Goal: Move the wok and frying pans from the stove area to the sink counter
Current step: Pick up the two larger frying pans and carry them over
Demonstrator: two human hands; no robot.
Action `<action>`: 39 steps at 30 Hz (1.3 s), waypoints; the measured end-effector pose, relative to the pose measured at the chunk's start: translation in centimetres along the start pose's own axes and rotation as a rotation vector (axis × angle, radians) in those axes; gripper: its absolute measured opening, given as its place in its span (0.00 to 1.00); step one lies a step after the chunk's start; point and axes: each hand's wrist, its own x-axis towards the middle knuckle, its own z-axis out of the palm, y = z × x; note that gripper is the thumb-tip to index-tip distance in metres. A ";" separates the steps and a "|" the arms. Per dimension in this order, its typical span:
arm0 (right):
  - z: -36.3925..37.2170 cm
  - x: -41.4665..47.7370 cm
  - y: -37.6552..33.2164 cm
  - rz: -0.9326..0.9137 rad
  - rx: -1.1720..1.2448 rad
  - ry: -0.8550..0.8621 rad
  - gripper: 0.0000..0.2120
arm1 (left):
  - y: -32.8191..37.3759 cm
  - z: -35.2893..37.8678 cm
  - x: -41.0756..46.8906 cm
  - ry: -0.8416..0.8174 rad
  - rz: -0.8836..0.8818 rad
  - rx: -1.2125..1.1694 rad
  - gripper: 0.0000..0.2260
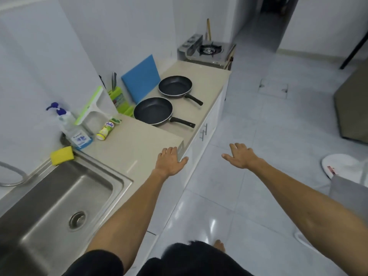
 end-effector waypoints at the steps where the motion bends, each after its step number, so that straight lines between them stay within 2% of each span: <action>1: -0.7 1.4 1.4 0.003 -0.018 0.001 0.37 | 1.2 0.0 1.5 0.010 -0.003 -0.018 0.33; 10: -4.7 13.3 8.1 -0.083 -0.073 -0.065 0.36 | 7.0 1.2 12.8 -0.008 -0.071 -0.020 0.33; 19: -9.4 28.6 8.9 -0.181 -0.119 -0.135 0.37 | 6.3 1.2 25.7 -0.106 -0.174 0.041 0.38; 23: -12.6 36.1 9.3 -0.190 -0.161 -0.159 0.37 | 5.7 0.5 31.2 -0.102 -0.280 -0.032 0.37; 31: -16.1 46.7 5.8 -0.308 -0.185 -0.227 0.35 | 4.1 -0.3 36.8 -0.070 -0.482 -0.150 0.36; 35: -16.1 50.8 2.2 -0.437 -0.210 -0.271 0.32 | 3.4 0.5 37.9 -0.061 -0.624 -0.228 0.37; 39: -15.7 54.6 -0.8 -0.531 -0.241 -0.204 0.31 | 3.1 1.4 39.3 -0.058 -0.769 -0.319 0.36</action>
